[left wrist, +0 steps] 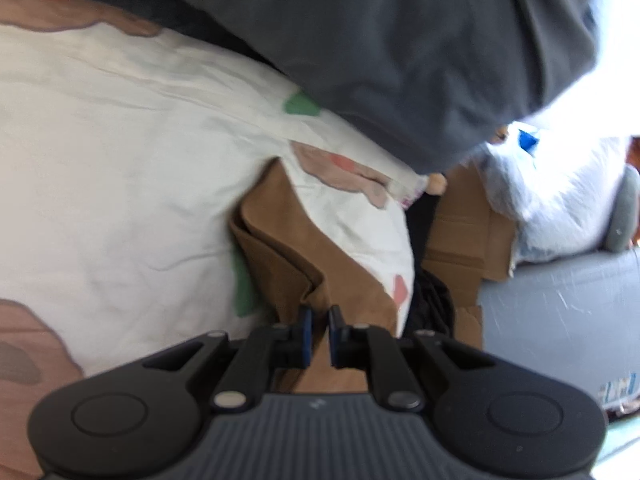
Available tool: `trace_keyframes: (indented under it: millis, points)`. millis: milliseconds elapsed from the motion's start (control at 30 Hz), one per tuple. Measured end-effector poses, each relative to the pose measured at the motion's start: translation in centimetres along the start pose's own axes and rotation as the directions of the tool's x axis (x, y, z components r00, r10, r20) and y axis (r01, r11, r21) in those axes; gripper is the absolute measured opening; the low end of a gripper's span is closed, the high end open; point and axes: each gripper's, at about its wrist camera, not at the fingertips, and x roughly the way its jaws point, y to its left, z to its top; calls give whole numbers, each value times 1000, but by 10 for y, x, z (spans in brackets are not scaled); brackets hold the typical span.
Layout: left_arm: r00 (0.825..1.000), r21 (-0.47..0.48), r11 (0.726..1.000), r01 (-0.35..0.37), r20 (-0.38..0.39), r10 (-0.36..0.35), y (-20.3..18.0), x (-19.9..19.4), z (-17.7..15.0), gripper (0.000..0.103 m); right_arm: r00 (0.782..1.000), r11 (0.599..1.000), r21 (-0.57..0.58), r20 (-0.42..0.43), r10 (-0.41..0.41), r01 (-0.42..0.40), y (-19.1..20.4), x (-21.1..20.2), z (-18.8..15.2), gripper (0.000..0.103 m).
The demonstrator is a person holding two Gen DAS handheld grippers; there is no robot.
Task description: Fold clothes
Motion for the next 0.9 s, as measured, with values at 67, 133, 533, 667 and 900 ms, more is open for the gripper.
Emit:
trace_keyframes:
  millis: [67, 133, 533, 667, 900]
  points:
    - [1000, 1, 1000, 18, -12, -18, -4, 4, -3, 8, 1000, 1000, 16, -6, -1, 1, -1, 1, 0, 6]
    - [999, -1, 999, 33, -28, -33, -7, 7, -8, 8, 1000, 1000, 20, -8, 0, 1, -2, 2, -1, 6]
    - [989, 12, 997, 76, -131, -74, -19, 23, -29, 8, 1000, 994, 104, -14, 19, -18, -9, 4, -5, 7]
    - [987, 54, 996, 66, -147, -57, -22, 24, -32, 8, 999, 995, 89, -34, 36, -33, -10, -4, -4, 16]
    - [989, 118, 992, 46, -147, -29, -27, 25, -36, 8, 999, 998, 52, -29, 46, -44, -20, -32, 0, 43]
